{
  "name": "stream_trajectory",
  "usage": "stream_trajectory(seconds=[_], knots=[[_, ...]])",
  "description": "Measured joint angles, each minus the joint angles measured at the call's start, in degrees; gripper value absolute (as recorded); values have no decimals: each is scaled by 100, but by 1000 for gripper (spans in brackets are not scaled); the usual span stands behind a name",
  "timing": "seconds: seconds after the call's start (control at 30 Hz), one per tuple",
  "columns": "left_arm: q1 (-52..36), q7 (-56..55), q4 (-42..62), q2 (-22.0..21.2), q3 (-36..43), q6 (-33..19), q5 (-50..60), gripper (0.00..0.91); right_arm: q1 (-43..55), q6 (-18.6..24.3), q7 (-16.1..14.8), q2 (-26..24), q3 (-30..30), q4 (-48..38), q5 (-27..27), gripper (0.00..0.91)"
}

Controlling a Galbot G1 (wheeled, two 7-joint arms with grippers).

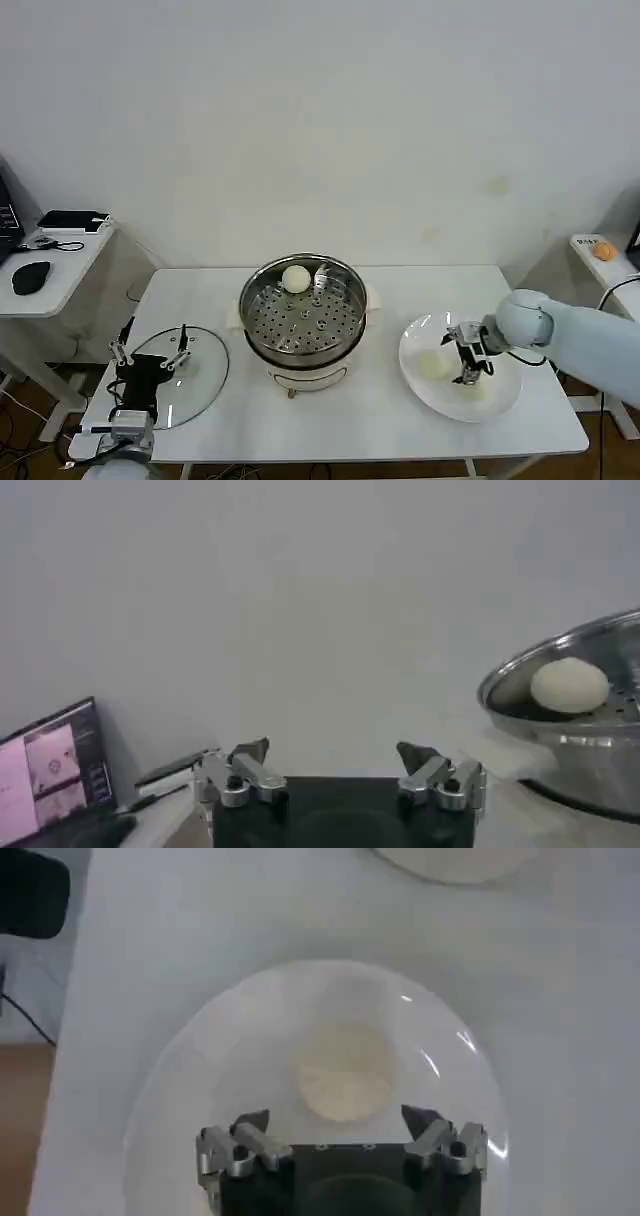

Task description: Take steamed baozi put them in steamer then cover it.

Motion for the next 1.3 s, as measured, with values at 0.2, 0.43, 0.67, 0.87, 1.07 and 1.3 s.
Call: stream_trajectory(seconds=[0.2, 0.43, 0.67, 0.87, 1.07, 1.3], knots=[[21, 0, 0, -14, -43, -5, -6, 907, -171, -60, 36, 297, 158, -243, -59, 776], [37, 0, 0, -24, -68, -10, -11, 907, -212, -146, -15, 416, 212, -331, -90, 665], [39, -1, -17, -42, -57, -10, -11, 907, -160, -172, -109, 409, 227, -315, -95, 665], [35, -2, -24, -15, -84, -10, -19, 907, 136, -165, -252, 273, 163, -190, -24, 665], [-16, -2, 19, -10, -60, -13, -31, 907, 631, -185, -379, 53, 159, 62, 120, 665], [-105, -2, 55, -17, -9, -22, -31, 907, 1478, -268, -367, 69, -5, 363, 462, 665]])
